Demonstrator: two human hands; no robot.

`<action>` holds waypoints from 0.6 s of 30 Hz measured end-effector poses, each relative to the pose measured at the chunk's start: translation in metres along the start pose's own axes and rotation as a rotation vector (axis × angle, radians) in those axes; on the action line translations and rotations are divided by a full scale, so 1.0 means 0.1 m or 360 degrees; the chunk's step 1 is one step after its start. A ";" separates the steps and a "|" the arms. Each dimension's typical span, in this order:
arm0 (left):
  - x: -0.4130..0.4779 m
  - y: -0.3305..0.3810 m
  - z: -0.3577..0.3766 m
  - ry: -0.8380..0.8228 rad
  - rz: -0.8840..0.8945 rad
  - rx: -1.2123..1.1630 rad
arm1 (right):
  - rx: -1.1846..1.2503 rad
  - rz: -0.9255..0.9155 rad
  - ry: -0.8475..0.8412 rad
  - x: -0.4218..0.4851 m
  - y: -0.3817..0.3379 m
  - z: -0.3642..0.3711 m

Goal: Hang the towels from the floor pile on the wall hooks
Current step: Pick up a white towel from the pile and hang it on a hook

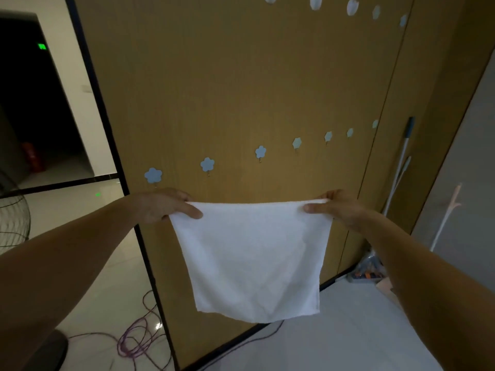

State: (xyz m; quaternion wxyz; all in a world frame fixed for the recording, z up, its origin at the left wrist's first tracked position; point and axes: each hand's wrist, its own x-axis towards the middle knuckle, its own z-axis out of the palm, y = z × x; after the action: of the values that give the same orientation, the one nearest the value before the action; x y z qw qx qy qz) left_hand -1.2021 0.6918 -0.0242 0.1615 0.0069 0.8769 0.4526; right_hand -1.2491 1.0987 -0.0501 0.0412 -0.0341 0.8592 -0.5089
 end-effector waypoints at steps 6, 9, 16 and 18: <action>-0.14 0.13 0.08 0.0494 -0.0002 0.0268 | -0.0435 -0.0198 0.0366 0.16 -0.14 0.08; -0.21 0.18 0.01 0.0614 -0.0041 0.0339 | -0.0427 -0.0436 0.0448 0.25 -0.29 0.15; -0.42 0.36 0.00 0.1582 0.0432 0.0393 | 0.0282 -0.0837 0.0483 0.26 -0.93 0.58; -0.48 0.40 -0.03 0.1741 0.0430 -0.0099 | 0.0492 -0.0854 0.0408 0.25 -1.12 0.76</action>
State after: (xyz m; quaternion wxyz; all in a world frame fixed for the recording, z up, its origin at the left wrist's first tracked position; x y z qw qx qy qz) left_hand -1.1631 0.7051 0.0222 -0.3759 -0.1212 0.8105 0.4326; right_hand -1.2639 0.9759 0.0107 -0.1980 -0.1880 0.7303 -0.6261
